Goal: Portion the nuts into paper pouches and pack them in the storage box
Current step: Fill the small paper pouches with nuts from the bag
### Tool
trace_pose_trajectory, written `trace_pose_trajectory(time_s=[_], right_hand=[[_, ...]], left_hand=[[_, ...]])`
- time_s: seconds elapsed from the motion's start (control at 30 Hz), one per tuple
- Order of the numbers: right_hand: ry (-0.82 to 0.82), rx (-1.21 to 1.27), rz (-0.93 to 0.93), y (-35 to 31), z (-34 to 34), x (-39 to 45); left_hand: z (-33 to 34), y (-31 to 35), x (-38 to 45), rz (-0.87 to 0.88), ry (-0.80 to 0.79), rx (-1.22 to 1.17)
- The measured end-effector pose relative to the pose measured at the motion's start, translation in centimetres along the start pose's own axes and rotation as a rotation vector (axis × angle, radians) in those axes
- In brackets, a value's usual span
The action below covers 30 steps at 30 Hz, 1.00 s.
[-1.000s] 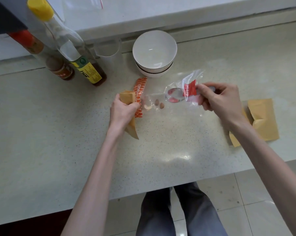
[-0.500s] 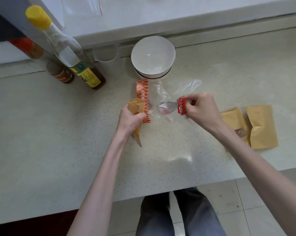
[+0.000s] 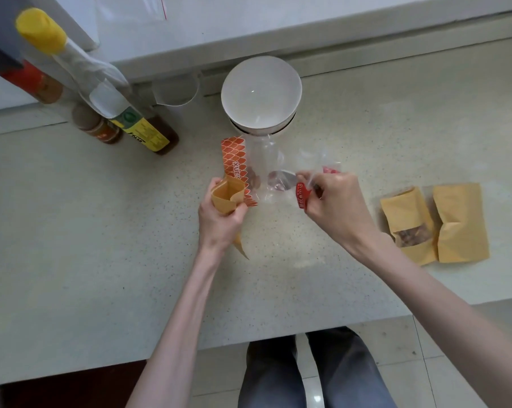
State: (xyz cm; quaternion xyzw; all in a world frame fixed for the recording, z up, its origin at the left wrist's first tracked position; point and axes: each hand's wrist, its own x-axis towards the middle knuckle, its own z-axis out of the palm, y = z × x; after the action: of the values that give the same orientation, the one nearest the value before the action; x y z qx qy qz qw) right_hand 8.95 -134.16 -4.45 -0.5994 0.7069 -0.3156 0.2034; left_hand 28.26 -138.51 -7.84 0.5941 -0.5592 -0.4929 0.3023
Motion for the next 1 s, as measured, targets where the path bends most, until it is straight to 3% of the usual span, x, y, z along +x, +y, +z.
trace_pose_trajectory(time_s=[0.53, 0.83, 1.0], right_hand=[[-0.117, 0.165, 0.235, 0.3, 2.9, 1.7], [0.089, 0.441, 0.433, 0.3, 4.7, 1.1], [0.077, 0.583, 0.59, 1.0, 4.6, 1.5]], left_hand=[[0.3, 0.2, 0.9, -0.073, -0.048, 0.028], [0.1, 0.2, 1.0, -0.133, -0.041, -0.003], [-0.1, -0.2, 1.2, -0.189, -0.049, -0.034]])
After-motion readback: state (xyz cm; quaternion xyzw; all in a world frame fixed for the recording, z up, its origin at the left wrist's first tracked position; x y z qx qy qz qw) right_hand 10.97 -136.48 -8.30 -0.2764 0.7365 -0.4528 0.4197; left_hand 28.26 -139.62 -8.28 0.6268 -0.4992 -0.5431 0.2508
